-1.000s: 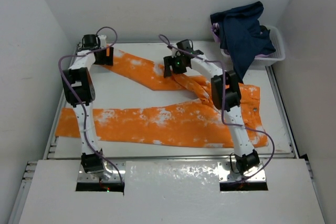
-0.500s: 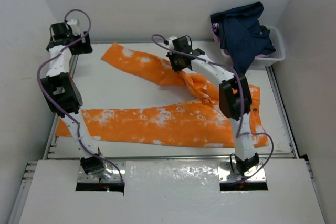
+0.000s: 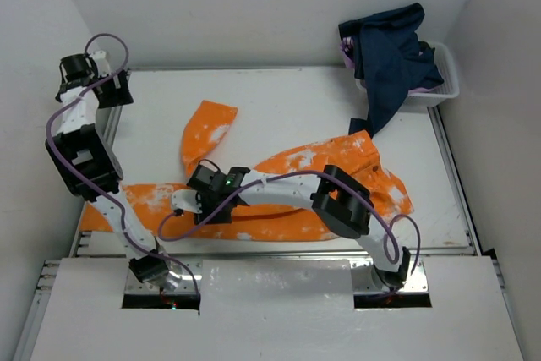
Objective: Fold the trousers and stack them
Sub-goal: Flatten the trousers out
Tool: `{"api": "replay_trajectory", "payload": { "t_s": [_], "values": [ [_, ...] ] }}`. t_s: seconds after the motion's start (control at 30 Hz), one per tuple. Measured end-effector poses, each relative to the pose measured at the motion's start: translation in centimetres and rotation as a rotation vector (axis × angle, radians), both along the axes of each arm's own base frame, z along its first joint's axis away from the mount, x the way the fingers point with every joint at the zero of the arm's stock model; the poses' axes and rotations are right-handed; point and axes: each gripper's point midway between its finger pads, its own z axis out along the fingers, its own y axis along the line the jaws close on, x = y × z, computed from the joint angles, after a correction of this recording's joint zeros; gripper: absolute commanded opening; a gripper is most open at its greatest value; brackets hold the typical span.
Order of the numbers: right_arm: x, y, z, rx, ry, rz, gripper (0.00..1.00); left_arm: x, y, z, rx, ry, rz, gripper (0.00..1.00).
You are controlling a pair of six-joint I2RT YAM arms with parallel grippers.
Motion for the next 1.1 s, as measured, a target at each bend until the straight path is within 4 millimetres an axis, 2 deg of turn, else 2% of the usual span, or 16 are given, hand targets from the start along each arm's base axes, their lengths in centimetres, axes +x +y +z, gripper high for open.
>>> {"api": "replay_trajectory", "payload": {
  "t_s": [0.03,0.13,0.23,0.3,0.4,0.43,0.53,0.6,0.67,0.73,0.77,0.83,0.9,0.93,1.0,1.1],
  "values": [
    [-0.6,-0.4,-0.7,-0.025,0.022,0.008,0.66,0.0,-0.9,-0.4,-0.001,0.012,-0.028,0.79],
    [0.3,-1.3,-0.6,-0.042,0.032,-0.027,0.74,0.6,-3.2,-0.7,0.000,0.022,-0.096,0.79],
    [2.2,-2.0,0.7,-0.026,0.003,-0.086,0.84,1.9,-6.7,-0.9,-0.019,0.019,-0.182,0.79],
    [3.4,-2.4,2.3,-0.002,-0.030,-0.124,0.88,3.3,-9.2,-1.2,-0.040,0.016,-0.241,0.82],
    [4.4,-3.0,6.1,0.082,-0.074,-0.174,0.94,5.7,-13.2,-2.1,-0.073,0.010,-0.336,0.83],
    [4.6,-3.4,7.5,0.119,-0.081,-0.190,0.99,6.4,-14.6,-2.5,-0.082,0.009,-0.367,0.83],
    [5.1,-4.9,12.7,0.287,-0.060,-0.254,0.99,7.6,-18.4,-3.8,-0.090,0.024,-0.441,0.86],
    [6.4,-6.6,15.9,0.432,-0.001,-0.338,0.99,8.5,-21.1,-4.2,-0.073,0.023,-0.493,0.87],
    [9.4,-10.2,18.5,0.577,0.046,-0.470,0.99,9.5,-23.8,-4.4,-0.038,0.013,-0.545,0.87],
    [13.0,-15.8,19.5,0.687,0.049,-0.656,0.99,10.5,-26.4,-4.4,0.013,0.000,-0.593,0.87],
    [14.6,-19.2,19.1,0.707,0.041,-0.772,0.97,10.9,-27.7,-4.5,0.044,-0.006,-0.615,0.87],
    [17.0,-24.8,17.8,0.707,0.032,-0.985,0.82,11.3,-29.4,-5.1,0.102,-0.004,-0.644,0.87],
    [18.8,-29.2,16.3,0.682,0.034,-1.188,0.67,11.2,-31.3,-6.3,0.153,0.015,-0.679,0.87],
    [19.5,-31.2,15.4,0.662,0.043,-1.279,0.64,11.0,-32.1,-7.1,0.171,0.032,-0.696,0.87],
    [20.8,-34.7,13.6,0.621,0.083,-1.448,0.60,10.5,-33.4,-8.7,0.194,0.065,-0.722,0.87],
    [23.0,-39.3,10.8,0.550,0.137,-1.668,0.66,9.6,-33.8,-10.7,0.224,0.124,-0.743,0.88]
  ]
}}
